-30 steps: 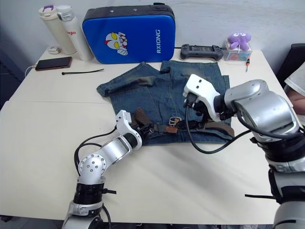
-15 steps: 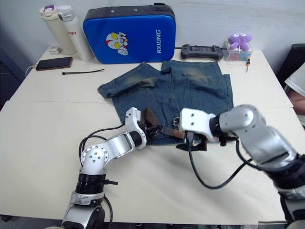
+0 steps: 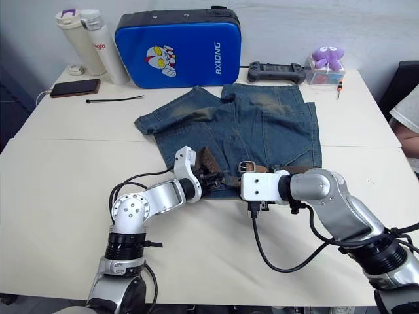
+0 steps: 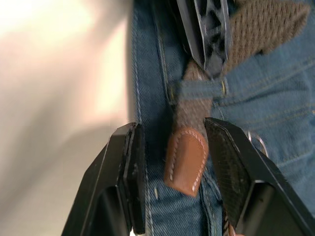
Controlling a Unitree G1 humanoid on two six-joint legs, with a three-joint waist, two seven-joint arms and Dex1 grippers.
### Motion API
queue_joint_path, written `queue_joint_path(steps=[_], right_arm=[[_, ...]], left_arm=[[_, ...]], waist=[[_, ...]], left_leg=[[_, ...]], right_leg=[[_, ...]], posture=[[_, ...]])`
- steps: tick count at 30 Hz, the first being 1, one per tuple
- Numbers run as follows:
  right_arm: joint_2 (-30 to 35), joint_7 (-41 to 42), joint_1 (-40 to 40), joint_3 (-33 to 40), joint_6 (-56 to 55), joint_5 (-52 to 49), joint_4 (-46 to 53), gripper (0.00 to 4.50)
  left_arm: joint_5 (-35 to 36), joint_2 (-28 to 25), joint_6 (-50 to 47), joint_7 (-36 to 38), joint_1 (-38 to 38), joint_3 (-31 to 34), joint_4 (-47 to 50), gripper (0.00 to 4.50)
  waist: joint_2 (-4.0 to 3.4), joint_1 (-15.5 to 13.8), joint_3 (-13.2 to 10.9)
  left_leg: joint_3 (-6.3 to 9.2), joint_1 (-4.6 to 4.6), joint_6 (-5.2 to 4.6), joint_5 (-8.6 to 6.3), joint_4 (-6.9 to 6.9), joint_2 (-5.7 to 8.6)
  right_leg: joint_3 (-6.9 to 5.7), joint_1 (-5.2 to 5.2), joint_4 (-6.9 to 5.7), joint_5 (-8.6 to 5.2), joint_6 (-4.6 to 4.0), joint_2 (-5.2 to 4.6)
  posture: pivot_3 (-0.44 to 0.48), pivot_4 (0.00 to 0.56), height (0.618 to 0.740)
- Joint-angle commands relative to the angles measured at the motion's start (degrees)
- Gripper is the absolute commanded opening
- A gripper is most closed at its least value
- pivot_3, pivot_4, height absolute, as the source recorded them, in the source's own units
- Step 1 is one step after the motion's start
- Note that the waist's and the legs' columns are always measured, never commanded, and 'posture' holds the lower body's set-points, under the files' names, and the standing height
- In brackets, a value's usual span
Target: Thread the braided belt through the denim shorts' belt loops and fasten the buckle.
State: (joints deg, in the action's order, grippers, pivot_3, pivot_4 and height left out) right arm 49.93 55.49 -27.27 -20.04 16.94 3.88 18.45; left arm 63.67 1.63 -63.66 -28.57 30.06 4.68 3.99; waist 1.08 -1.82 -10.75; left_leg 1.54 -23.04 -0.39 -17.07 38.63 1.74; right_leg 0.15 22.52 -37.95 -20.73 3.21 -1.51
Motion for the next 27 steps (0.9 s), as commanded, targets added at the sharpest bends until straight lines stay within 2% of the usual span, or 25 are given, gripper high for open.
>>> queue_joint_path(steps=[1,8,11,14,18,20,22,26,27], right_arm=[[-0.3,-0.8,0.2,0.7,-2.2,2.6,-1.2,2.14],[-1.8,-1.4,0.1,1.6,-3.2,4.2,-3.6,2.14],[-2.4,-1.0,0.2,1.8,-3.1,4.0,-3.0,1.37],[-2.7,-0.7,0.6,2.5,-3.7,3.2,-2.9,0.03],[-2.0,-0.6,0.3,3.1,-5.5,4.3,-4.3,0.03],[-2.1,-0.3,0.1,3.3,-5.7,4.2,-4.4,0.00],[-2.1,0.3,-0.2,3.2,-5.9,4.0,-4.2,0.00],[-2.3,1.3,-1.1,3.5,-6.9,3.3,-3.6,0.00],[-2.2,1.6,-1.3,3.6,-7.0,3.2,-3.5,0.00]], left_arm=[[-0.5,1.5,-1.3,0.5,0.5,0.5,0.0,0.00],[-2.1,2.2,-2.8,1.4,0.6,1.4,0.1,0.00],[-2.9,2.6,-3.3,1.9,0.7,1.8,0.1,0.00],[-3.6,3.1,-3.6,2.7,0.8,2.1,0.1,0.00],[-3.2,2.6,-5.6,3.8,0.9,2.9,0.9,0.00],[-2.7,1.5,-7.5,4.2,1.2,3.4,1.8,0.83],[-1.1,-1.2,-11.0,5.5,2.0,4.0,3.6,1.45],[4.4,-10.1,-21.2,10.3,4.1,5.5,8.8,2.91],[6.2,-12.7,-23.7,12.1,4.5,5.9,9.9,3.09]], waist=[[0.00,0.0,0.0],[0.00,0.1,0.0],[0.00,0.1,0.0],[0.00,0.2,0.0],[0.00,0.2,0.0],[0.00,0.2,0.0],[0.00,0.3,0.0],[0.00,0.8,0.0],[0.00,1.0,0.0]], left_leg=[[0.00,0.00,0.00,0.00,0.01,0.00],[0.00,0.00,0.00,0.00,0.09,0.00],[0.00,0.00,0.00,0.00,0.12,0.00],[0.00,0.02,0.00,0.00,0.14,0.00],[0.00,0.04,0.00,0.00,0.15,0.00],[0.00,0.04,0.00,0.00,0.15,0.00],[0.00,0.04,0.00,0.00,0.15,0.00],[0.00,0.03,0.03,-0.01,0.14,0.00],[0.00,0.05,0.08,0.00,0.13,-0.01]], right_leg=[[0.00,0.00,-0.01,0.00,0.01,0.00],[0.00,0.00,-0.07,0.01,0.01,0.00],[0.00,-0.01,-0.09,0.01,0.01,0.00],[0.00,-0.02,-0.12,0.01,0.02,0.01],[0.01,-0.04,-0.14,0.01,0.02,0.01],[0.01,-0.04,-0.14,0.01,0.02,0.01],[0.01,-0.04,-0.15,0.01,0.01,0.01],[0.03,0.02,-0.23,0.01,0.01,0.03],[0.06,0.05,-0.30,0.01,0.01,0.05]], posture=[[0.000,0.150,0.739],[0.000,0.150,0.739],[0.000,0.150,0.739],[0.000,0.150,0.739],[0.000,0.150,0.739],[0.000,0.150,0.739],[0.000,0.150,0.739],[0.000,0.150,0.739],[0.000,0.150,0.739]])
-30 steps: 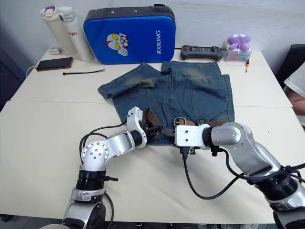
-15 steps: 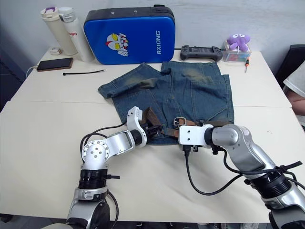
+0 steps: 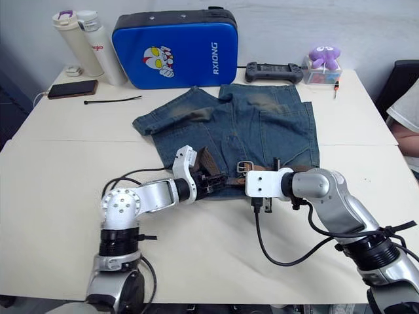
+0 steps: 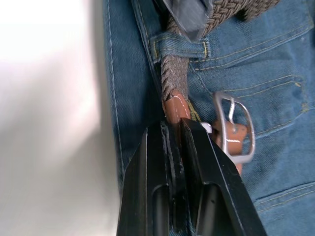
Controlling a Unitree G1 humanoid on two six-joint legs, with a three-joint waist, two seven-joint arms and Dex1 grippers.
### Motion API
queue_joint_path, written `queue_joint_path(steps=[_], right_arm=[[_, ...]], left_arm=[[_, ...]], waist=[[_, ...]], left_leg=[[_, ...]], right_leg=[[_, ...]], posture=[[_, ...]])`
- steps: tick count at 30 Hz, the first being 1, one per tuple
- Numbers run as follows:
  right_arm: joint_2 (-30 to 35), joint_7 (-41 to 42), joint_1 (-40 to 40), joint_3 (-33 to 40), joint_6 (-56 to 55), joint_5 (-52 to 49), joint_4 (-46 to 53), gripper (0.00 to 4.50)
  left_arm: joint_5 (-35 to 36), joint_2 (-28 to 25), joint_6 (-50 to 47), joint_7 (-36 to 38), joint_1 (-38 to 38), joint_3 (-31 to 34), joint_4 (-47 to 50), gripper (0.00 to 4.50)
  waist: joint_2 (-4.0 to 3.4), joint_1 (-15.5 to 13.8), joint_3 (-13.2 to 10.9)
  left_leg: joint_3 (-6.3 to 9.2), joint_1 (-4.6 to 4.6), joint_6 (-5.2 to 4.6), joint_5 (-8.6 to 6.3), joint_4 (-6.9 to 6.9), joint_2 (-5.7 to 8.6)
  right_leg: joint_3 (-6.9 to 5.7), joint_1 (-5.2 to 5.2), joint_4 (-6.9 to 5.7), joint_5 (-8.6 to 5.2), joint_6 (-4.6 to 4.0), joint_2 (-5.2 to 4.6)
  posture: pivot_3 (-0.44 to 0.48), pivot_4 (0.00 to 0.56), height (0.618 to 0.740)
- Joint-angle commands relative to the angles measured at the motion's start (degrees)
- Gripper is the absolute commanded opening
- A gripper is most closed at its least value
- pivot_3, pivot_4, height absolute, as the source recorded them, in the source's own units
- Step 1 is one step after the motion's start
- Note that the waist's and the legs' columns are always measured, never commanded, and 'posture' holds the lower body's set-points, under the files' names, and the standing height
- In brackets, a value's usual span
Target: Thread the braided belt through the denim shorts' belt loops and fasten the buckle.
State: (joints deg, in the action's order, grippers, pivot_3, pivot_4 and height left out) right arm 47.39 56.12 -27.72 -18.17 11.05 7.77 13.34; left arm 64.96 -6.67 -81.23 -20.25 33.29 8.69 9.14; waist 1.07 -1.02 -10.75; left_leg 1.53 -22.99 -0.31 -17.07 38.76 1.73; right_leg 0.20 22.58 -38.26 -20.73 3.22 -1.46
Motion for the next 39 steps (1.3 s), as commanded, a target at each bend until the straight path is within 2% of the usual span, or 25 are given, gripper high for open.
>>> queue_joint_path(steps=[1,2,6,8,11,14,17,19,21,23,26,27,28,30,32,33,35,39], right_arm=[[0.4,1.2,-1.0,1.9,-1.3,-0.8,1.7,0.00],[0.4,1.5,-1.1,2.0,-1.5,-0.9,1.6,0.00],[1.5,2.9,-1.7,3.4,-2.0,-2.0,1.7,0.00],[2.2,4.0,-2.0,4.1,-2.3,-2.8,2.1,0.00],[2.8,4.6,-2.3,4.5,-2.6,-3.3,2.0,0.00],[2.2,4.3,-2.8,4.1,-3.0,-2.6,1.3,0.00],[1.0,3.9,-2.8,3.3,-2.4,-2.4,1.7,0.00],[0.1,3.6,-3.2,3.0,-1.6,-2.3,2.1,0.00],[-0.4,3.6,-3.3,3.0,-1.2,-2.2,2.3,0.00],[-0.7,3.7,-3.2,3.2,-0.9,-2.2,2.6,0.00],[-1.1,3.8,-3.1,3.2,-0.5,-2.2,2.8,0.00],[-1.1,3.9,-3.1,3.1,-0.5,-2.3,2.8,0.00],[-1.1,4.0,-3.1,3.0,-0.6,-2.3,2.7,0.00],[-1.3,4.2,-3.2,2.9,-0.7,-2.4,2.4,0.00],[-1.6,4.4,-3.5,2.7,-0.9,-2.5,1.9,0.00],[-1.7,4.5,-3.5,2.7,-1.0,-2.5,1.9,0.00],[-2.0,4.8,-3.7,2.6,-1.1,-2.6,1.6,0.00],[-2.8,5.2,-4.0,2.3,-1.1,-2.8,1.0,0.00]], left_arm=[[6.3,-7.3,-8.5,5.8,1.7,2.0,5.8,3.10],[7.2,-9.7,-10.0,7.5,1.9,1.7,6.7,3.10],[14.8,-27.1,-11.3,19.2,2.6,-2.5,11.4,3.10],[15.6,-32.4,-11.3,24.2,3.7,-2.7,11.8,3.10],[13.7,-35.7,-10.7,28.4,5.0,-3.1,11.0,3.10],[6.8,-35.7,-7.6,28.4,5.2,-5.5,9.1,3.10],[5.7,-29.1,-6.3,24.6,4.0,-3.5,5.6,3.10],[6.1,-21.7,-6.0,16.8,1.3,0.9,2.2,3.10],[11.3,-15.2,-5.5,8.7,-1.4,5.4,-0.5,3.10],[19.8,-10.4,-1.7,-1.9,-5.6,6.7,-0.6,3.10],[39.7,-6.8,12.4,-20.3,-12.3,2.0,3.0,3.10],[44.6,-5.2,16.6,-24.0,-14.1,0.2,5.5,3.10],[47.0,-4.0,19.3,-26.2,-15.2,-0.9,7.5,3.10],[48.0,3.2,26.6,-30.9,-17.8,-1.8,13.2,3.10],[48.0,13.4,36.2,-36.5,-18.7,-0.1,18.4,3.10],[48.0,16.7,39.6,-38.7,-18.6,0.8,20.0,3.10],[48.0,15.8,41.4,-40.8,-20.6,1.9,21.6,3.10],[48.0,8.4,42.1,-42.1,-25.3,2.8,23.7,3.10]], waist=[[0.00,0.3,0.0],[0.00,0.5,0.0],[0.01,1.4,0.0],[0.01,1.2,0.0],[0.01,1.1,0.0],[0.00,1.1,0.0],[0.00,1.0,0.0],[0.01,0.9,0.0],[0.00,0.9,0.0],[0.00,1.0,0.0],[0.00,0.9,0.0],[0.00,0.9,0.0],[0.00,0.8,0.0],[0.00,0.4,0.0],[0.01,-0.1,0.0],[0.04,-0.3,0.0],[0.12,-0.3,0.0],[0.10,0.0,0.0]], left_leg=[[0.00,0.01,0.02,0.01,0.00,0.00],[0.00,0.01,0.04,0.02,-0.02,-0.01],[0.00,0.06,0.07,0.03,-0.09,-0.01],[0.00,0.11,0.10,0.04,-0.21,0.00],[0.00,0.19,0.10,0.04,-0.26,0.01],[0.00,0.21,0.09,0.05,-0.30,0.01],[0.00,0.22,0.07,0.06,-0.37,0.01],[0.00,0.20,0.05,0.07,-0.37,0.01],[-0.01,0.21,0.01,0.06,-0.32,0.02],[-0.01,0.18,0.01,0.06,-0.25,0.01],[-0.01,0.19,0.02,0.05,-0.21,-0.01],[-0.02,0.19,0.02,0.05,-0.16,0.00],[-0.02,0.18,0.02,0.05,-0.11,0.00],[-0.02,0.18,-0.04,0.00,0.06,0.00],[-0.02,0.17,-0.10,-0.05,0.19,0.00],[-0.04,0.15,-0.15,-0.08,0.26,0.00],[-0.08,0.12,-0.14,-0.08,0.31,-0.05],[-0.44,0.51,-0.14,-0.08,-0.02,-0.05]], right_leg=[[0.00,0.02,-0.05,0.00,0.00,0.00],[0.00,0.04,-0.06,0.00,-0.01,0.00],[0.02,0.03,-0.09,-0.01,-0.02,0.00],[0.04,0.03,-0.06,-0.02,-0.04,-0.01],[0.04,-0.06,0.04,-0.02,-0.05,-0.03],[0.05,-0.07,0.08,-0.02,-0.05,-0.04],[0.05,-0.06,0.09,-0.02,-0.05,-0.03],[0.04,-0.05,0.09,-0.02,-0.04,-0.05],[0.05,-0.06,0.07,-0.02,-0.04,-0.07],[0.05,-0.03,0.02,-0.02,-0.04,-0.06],[0.06,-0.02,-0.05,-0.02,-0.04,-0.06],[0.06,-0.03,-0.09,-0.02,-0.04,-0.07],[0.06,-0.04,-0.10,-0.02,-0.04,-0.07],[0.05,-0.13,-0.06,-0.01,-0.03,-0.08],[0.04,-0.19,-0.03,0.00,-0.01,-0.07],[0.04,-0.22,0.01,0.02,0.03,-0.07],[0.06,-0.23,0.03,0.03,0.05,0.03],[0.36,-0.33,0.00,0.03,0.05,0.04]], posture=[[0.000,0.150,0.739],[0.000,0.150,0.739],[0.000,0.150,0.739],[0.000,0.150,0.739],[0.000,0.150,0.739],[0.000,0.150,0.739],[0.000,0.150,0.739],[0.000,0.150,0.739],[0.000,0.150,0.739],[0.000,0.150,0.739],[0.000,0.150,0.739],[0.000,0.150,0.739],[0.000,0.150,0.739],[0.000,0.150,0.739],[0.000,0.150,0.739],[0.000,0.150,0.739],[0.000,0.150,0.739],[0.000,0.150,0.739]])
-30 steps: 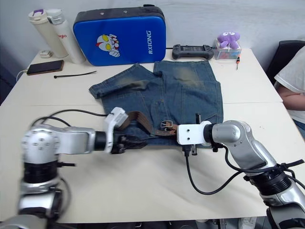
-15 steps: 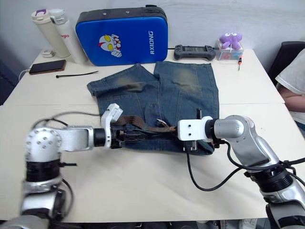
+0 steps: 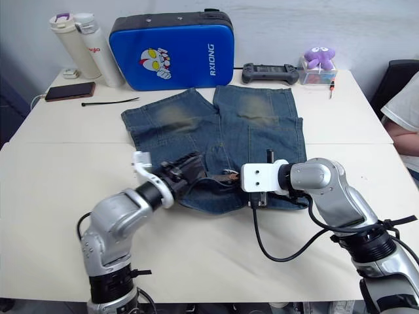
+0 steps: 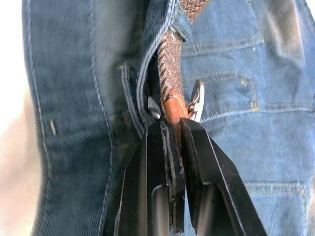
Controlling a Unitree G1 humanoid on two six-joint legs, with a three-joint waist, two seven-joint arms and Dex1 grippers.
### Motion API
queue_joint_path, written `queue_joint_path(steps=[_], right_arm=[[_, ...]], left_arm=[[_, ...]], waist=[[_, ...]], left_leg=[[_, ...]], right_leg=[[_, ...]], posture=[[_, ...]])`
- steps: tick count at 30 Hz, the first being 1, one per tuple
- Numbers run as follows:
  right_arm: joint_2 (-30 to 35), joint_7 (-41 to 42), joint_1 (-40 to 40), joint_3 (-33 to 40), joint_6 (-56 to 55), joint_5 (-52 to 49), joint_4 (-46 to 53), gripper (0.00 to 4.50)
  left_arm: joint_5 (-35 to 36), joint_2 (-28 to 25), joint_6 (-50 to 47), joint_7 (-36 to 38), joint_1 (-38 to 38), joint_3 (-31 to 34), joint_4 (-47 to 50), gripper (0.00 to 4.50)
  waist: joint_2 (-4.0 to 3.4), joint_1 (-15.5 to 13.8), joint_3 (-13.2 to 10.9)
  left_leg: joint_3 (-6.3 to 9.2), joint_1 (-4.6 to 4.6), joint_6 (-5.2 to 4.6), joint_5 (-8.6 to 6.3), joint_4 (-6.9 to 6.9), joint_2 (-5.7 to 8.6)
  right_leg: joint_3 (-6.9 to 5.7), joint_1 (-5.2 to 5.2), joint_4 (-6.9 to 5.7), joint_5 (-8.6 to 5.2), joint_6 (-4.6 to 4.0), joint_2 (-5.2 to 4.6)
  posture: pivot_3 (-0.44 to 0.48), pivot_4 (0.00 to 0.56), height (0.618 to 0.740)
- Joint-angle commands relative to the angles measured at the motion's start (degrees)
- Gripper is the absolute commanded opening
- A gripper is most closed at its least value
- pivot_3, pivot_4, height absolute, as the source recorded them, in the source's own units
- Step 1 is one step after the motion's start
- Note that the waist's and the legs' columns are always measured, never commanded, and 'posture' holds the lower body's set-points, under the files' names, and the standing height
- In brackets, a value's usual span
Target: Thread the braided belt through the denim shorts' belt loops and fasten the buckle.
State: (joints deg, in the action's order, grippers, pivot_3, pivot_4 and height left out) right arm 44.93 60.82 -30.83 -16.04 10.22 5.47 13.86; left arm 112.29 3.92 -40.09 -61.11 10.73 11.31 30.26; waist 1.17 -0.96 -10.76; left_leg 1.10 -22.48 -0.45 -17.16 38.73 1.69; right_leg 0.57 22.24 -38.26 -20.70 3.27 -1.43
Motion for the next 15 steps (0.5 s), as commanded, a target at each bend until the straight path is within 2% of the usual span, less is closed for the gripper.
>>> queue_joint_path(steps=[1,6,8,11,13,15], right_arm=[[-0.6,0.6,-0.9,0.0,-0.3,-0.5,0.3,0.00],[-1.5,1.2,-1.4,-0.5,-0.5,-0.4,-0.4,0.00],[-1.6,1.3,-1.5,-0.6,-0.5,-0.4,-0.5,0.00],[-1.7,1.5,-1.5,-0.6,-0.4,-0.5,-0.5,0.00],[-1.8,1.6,-1.5,-0.7,-0.6,-0.5,-0.6,0.00],[-2.0,1.7,-1.5,-0.9,-0.7,-0.5,-0.8,0.00]], left_arm=[[0.7,-3.0,1.3,-1.1,-3.2,-0.1,3.0,3.10],[0.7,-4.4,2.7,3.1,-4.6,-2.3,5.4,3.10],[0.7,-6.6,2.4,4.8,-5.7,-3.6,6.7,3.10],[0.7,-13.3,2.0,11.3,-9.1,-5.4,9.9,3.10],[0.7,-19.8,1.3,19.7,-11.5,-4.5,11.3,3.10],[0.7,-28.6,-1.1,28.0,-14.1,-3.0,10.8,3.10]], waist=[[0.02,-0.1,0.0],[0.02,-0.4,0.0],[0.02,-0.2,0.0],[0.01,0.1,0.0],[0.01,0.3,0.0],[0.01,0.7,0.0]], left_leg=[[0.01,0.03,0.00,0.00,-0.01,0.00],[0.10,0.34,-0.05,-0.03,0.04,-0.02],[0.14,0.41,-0.09,-0.06,0.01,-0.02],[0.14,0.45,-0.06,-0.05,-0.21,-0.02],[0.13,0.51,0.00,-0.01,-0.41,-0.03],[0.13,0.59,0.07,0.03,-0.55,-0.03]], right_leg=[[0.00,-0.02,0.01,0.00,0.00,0.00],[-0.10,-0.50,0.23,0.00,-0.01,-0.01],[-0.13,-0.64,0.37,0.00,0.00,-0.02],[-0.12,-0.61,0.43,0.00,-0.01,-0.01],[-0.11,-0.61,0.48,-0.01,-0.02,-0.01],[-0.12,-0.62,0.49,-0.05,-0.09,-0.01]], posture=[[0.000,0.150,0.739],[0.000,0.150,0.739],[0.000,0.150,0.739],[0.000,0.150,0.739],[0.000,0.150,0.739],[0.000,0.150,0.739]])
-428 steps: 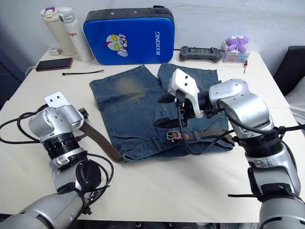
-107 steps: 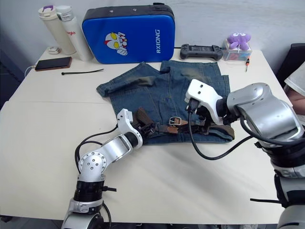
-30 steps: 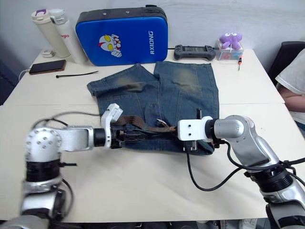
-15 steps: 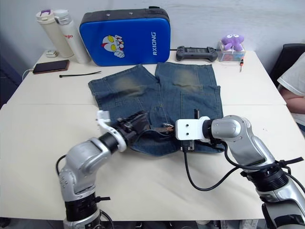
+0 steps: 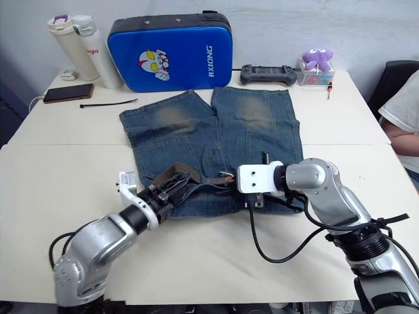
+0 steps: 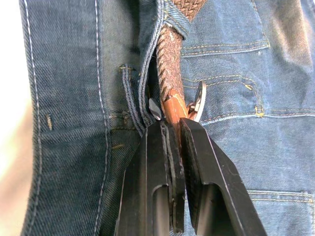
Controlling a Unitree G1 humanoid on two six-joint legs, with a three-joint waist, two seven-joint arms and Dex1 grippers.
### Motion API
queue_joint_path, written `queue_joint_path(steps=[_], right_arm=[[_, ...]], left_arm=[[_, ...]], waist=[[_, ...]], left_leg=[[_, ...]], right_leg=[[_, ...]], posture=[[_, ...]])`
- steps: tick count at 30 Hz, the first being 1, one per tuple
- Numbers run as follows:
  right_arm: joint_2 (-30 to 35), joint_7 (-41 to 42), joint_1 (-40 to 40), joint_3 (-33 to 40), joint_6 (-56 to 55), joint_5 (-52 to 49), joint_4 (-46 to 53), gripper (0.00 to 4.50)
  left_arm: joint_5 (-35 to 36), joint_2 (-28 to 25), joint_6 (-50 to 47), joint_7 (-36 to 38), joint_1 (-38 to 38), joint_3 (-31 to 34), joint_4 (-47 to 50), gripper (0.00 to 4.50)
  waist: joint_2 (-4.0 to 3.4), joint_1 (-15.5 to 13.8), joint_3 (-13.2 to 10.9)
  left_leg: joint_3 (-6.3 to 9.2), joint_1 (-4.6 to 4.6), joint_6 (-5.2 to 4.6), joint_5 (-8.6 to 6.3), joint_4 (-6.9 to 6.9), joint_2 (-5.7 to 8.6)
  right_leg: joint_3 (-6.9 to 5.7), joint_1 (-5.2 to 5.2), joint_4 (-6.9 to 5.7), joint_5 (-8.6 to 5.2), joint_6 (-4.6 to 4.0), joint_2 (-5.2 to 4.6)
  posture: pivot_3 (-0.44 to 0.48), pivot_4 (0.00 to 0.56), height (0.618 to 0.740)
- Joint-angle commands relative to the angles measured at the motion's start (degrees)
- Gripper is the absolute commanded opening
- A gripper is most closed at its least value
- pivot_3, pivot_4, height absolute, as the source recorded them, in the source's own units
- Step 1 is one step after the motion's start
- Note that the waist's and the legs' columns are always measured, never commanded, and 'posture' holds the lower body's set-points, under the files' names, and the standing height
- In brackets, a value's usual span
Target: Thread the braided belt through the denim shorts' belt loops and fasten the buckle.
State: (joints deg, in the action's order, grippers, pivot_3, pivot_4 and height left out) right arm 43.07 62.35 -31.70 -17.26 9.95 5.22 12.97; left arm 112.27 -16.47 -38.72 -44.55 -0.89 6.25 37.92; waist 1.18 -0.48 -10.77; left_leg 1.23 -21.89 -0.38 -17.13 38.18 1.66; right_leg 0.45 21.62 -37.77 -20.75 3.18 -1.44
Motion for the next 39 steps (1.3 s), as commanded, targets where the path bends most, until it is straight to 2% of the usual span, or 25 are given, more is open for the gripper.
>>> queue_joint_path(steps=[1,5,9,12,16,19,22,25,27,29,30,34,37,39], right_arm=[[-0.2,0.2,-0.5,0.3,-0.4,-0.2,0.1,0.00],[-0.8,0.4,-0.7,-0.1,-0.5,-0.5,-0.1,0.00],[-1.3,0.5,-0.9,-0.6,-0.8,-0.3,-0.7,0.00],[-1.6,0.5,-1.0,-0.9,-0.8,-0.3,-0.7,0.00],[-1.6,0.5,-0.7,-1.0,-0.4,-0.5,-0.2,0.00],[-1.8,0.4,-0.7,-1.2,-0.1,-0.5,0.0,0.00],[-1.8,0.4,-0.8,-1.1,0.2,-0.5,0.1,0.00],[-1.6,0.4,-0.7,-1.0,0.4,-0.6,0.3,0.00],[-1.7,0.4,-0.9,-1.0,0.5,-0.5,0.3,0.00],[-1.7,0.4,-1.0,-1.0,0.7,-0.6,0.3,0.00],[-1.7,0.4,-1.0,-1.0,0.7,-0.6,0.3,0.00],[-1.7,0.6,-1.2,-1.1,0.6,-0.7,0.0,0.00],[-1.8,0.7,-1.4,-1.1,0.5,-0.7,-0.2,0.00],[-1.9,0.9,-1.5,-1.3,0.2,-0.8,-0.5,0.00]], left_arm=[[0.7,-12.9,-3.9,15.2,-3.5,2.9,2.6,3.10],[0.7,-26.7,-8.2,29.2,-7.3,8.2,-0.8,3.10],[0.7,-34.8,-10.8,34.1,-11.6,11.4,-2.8,3.10],[0.7,-34.3,-8.8,34.0,-14.2,9.8,-2.3,3.10],[0.7,-31.8,-5.4,30.4,-13.7,5.7,-1.0,3.10],[0.7,-26.8,-1.2,24.5,-10.6,1.4,-1.7,3.12],[0.7,-22.1,2.1,18.6,-8.4,-0.3,-2.9,3.13],[0.7,-21.3,2.7,15.0,-7.3,-0.7,-3.3,3.13],[0.7,-18.9,3.6,13.7,-6.4,-1.0,-3.1,3.13],[0.7,-17.4,3.9,12.3,-5.8,-1.0,-2.8,2.11],[0.7,-17.1,3.6,12.2,-5.7,-1.0,-2.6,1.84],[0.7,-17.8,1.7,14.3,-6.3,-0.3,-1.5,0.05],[0.7,-20.0,0.3,17.1,-8.2,1.2,-0.4,0.05],[0.7,-23.1,-1.7,24.2,-12.6,3.9,0.9,0.05]], waist=[[0.00,0.4,0.0],[-0.04,0.7,0.0],[-0.06,0.7,0.0],[-0.07,0.7,0.0],[-0.07,0.6,0.0],[-0.07,0.6,0.0],[-0.06,0.6,0.0],[-0.06,0.6,0.0],[-0.06,0.5,0.0],[-0.05,0.5,0.0],[-0.05,0.5,0.0],[-0.05,0.5,0.0],[-0.05,0.5,0.0],[-0.05,0.7,0.0]], left_leg=[[-0.01,0.08,0.03,0.03,-0.07,0.00],[-0.01,0.33,0.07,0.05,-0.30,-0.02],[0.00,0.39,0.08,0.05,-0.50,-0.03],[-0.02,0.42,0.06,0.05,-0.71,-0.03],[0.00,0.42,0.06,0.05,-0.84,-0.04],[0.00,0.43,0.05,0.05,-0.86,-0.04],[0.00,0.43,0.04,0.05,-0.83,-0.04],[0.00,0.43,0.05,0.05,-0.82,-0.04],[0.00,0.43,0.06,0.06,-0.82,-0.04],[0.00,0.43,0.06,0.06,-0.80,-0.04],[0.00,0.43,0.06,0.06,-0.80,-0.04],[0.00,0.43,0.09,0.08,-0.81,-0.04],[0.00,0.43,0.09,0.08,-0.80,-0.04],[0.00,0.43,0.09,0.08,-0.83,-0.04]], right_leg=[[0.01,-0.03,-0.01,-0.02,-0.04,0.00],[0.01,-0.16,-0.02,-0.12,-0.22,-0.03],[0.00,-0.14,0.02,-0.17,-0.30,-0.05],[0.03,-0.14,0.15,-0.17,-0.30,-0.09],[0.00,-0.13,0.25,-0.17,-0.30,-0.09],[-0.01,-0.15,0.27,-0.17,-0.30,-0.10],[-0.02,-0.16,0.26,-0.17,-0.30,-0.10],[-0.02,-0.17,0.25,-0.17,-0.29,-0.09],[-0.02,-0.16,0.24,-0.17,-0.29,-0.08],[-0.03,-0.17,0.25,-0.17,-0.29,-0.08],[-0.03,-0.17,0.25,-0.16,-0.29,-0.08],[-0.03,-0.17,0.24,-0.16,-0.29,-0.08],[-0.02,-0.17,0.25,-0.16,-0.29,-0.08],[-0.02,-0.16,0.25,-0.17,-0.29,-0.08]], posture=[[0.000,0.150,0.739],[0.000,0.150,0.739],[0.000,0.150,0.739],[0.000,0.150,0.739],[0.000,0.150,0.739],[0.000,0.150,0.739],[0.000,0.150,0.739],[0.000,0.150,0.739],[0.000,0.150,0.739],[0.000,0.150,0.739],[0.000,0.150,0.739],[0.000,0.150,0.739],[0.000,0.150,0.739],[0.000,0.150,0.739]])
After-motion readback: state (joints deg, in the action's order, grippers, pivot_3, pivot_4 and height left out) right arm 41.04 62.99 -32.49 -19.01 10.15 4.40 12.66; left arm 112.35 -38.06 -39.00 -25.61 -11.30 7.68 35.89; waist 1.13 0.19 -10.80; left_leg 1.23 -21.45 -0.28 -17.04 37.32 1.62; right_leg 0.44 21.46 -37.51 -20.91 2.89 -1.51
